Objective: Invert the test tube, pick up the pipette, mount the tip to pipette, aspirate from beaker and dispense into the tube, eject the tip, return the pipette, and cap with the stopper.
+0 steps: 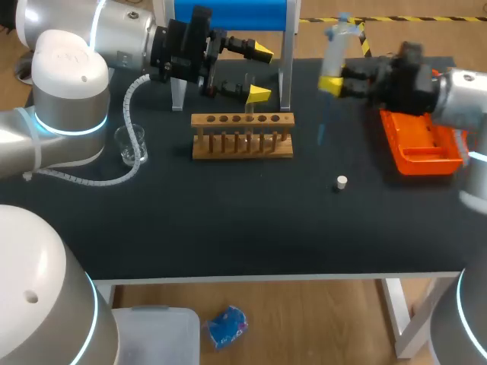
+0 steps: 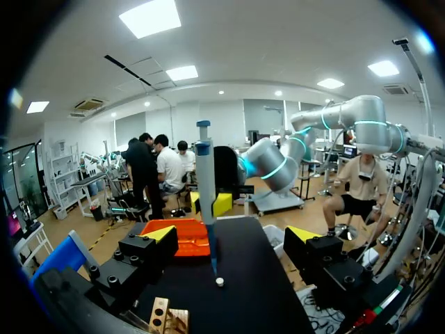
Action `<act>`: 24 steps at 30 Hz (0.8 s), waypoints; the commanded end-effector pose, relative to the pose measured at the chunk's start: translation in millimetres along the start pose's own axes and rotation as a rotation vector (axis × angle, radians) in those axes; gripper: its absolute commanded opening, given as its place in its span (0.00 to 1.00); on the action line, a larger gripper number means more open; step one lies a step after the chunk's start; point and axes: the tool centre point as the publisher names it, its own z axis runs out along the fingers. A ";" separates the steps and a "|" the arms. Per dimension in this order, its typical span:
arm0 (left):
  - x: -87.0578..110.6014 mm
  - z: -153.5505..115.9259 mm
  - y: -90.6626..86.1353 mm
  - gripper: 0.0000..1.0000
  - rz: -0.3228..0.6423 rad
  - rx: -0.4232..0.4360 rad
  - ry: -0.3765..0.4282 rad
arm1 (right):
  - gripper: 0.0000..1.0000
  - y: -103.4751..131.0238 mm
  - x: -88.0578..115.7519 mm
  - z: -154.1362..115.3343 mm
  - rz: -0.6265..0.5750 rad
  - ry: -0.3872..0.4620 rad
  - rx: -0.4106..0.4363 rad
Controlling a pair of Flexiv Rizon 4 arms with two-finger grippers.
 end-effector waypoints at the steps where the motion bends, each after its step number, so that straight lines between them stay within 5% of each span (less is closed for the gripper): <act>1: 0.1 0.2 0.5 1.00 0.002 0.002 -0.001 | 0.00 5.3 -9.3 -80.9 0.004 0.026 -0.008; 24: 0.1 0.2 0.5 1.00 0.002 0.002 -0.001 | 0.00 2.3 -53.0 -212.0 -0.008 -0.046 -0.018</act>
